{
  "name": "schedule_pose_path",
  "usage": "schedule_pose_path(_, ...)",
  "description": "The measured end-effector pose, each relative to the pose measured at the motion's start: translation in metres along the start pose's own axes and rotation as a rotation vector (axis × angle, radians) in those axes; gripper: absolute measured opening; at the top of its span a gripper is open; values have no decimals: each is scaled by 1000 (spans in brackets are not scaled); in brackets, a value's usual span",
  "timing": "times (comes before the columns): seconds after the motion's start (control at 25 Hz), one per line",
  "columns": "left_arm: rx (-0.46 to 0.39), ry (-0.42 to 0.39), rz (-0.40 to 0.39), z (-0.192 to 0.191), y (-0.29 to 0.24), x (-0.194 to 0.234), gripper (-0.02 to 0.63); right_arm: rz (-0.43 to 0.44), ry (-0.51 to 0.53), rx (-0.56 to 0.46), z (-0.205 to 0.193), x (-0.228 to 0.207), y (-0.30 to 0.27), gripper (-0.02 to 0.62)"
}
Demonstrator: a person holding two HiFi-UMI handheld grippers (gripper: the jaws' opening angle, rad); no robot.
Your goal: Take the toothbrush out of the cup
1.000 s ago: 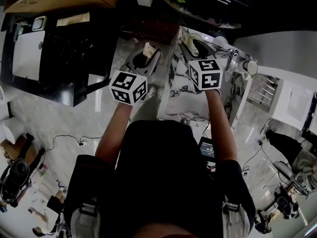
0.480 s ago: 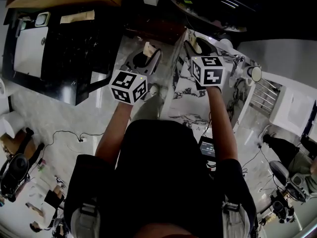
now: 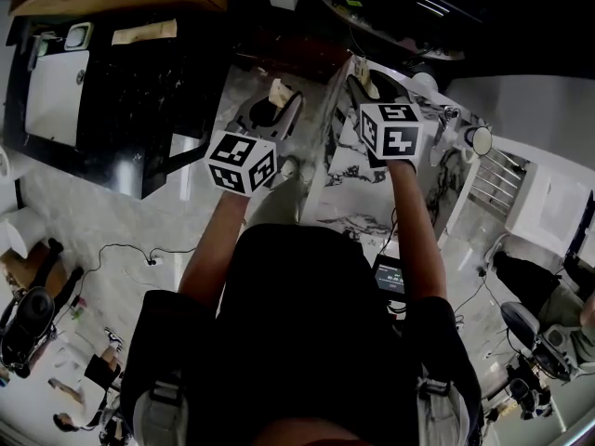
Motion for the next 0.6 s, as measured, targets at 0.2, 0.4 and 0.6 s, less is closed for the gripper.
schedule_pose_path(0.2,1,4,-4,0,-1,-2,91,-6,-1,-1,0,-1,2,172)
schedule_pose_path(0.4,2,0,-3,-1,0,-4,91,-21,6,-15,1,-3,9,142)
schedule_pose_path(0.6,-3,-2,-7,1,0,-8,91,-37,10,-24,2,-4,15,113)
Point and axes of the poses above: the fingertips, and each gripper's own axes: y backward along the fingers, x to its left, z out of its top, the point moved 8 cm from there along y, backward along the fingers, and after that the axes turned 7 degrees about -z, right-handed, at the moved point
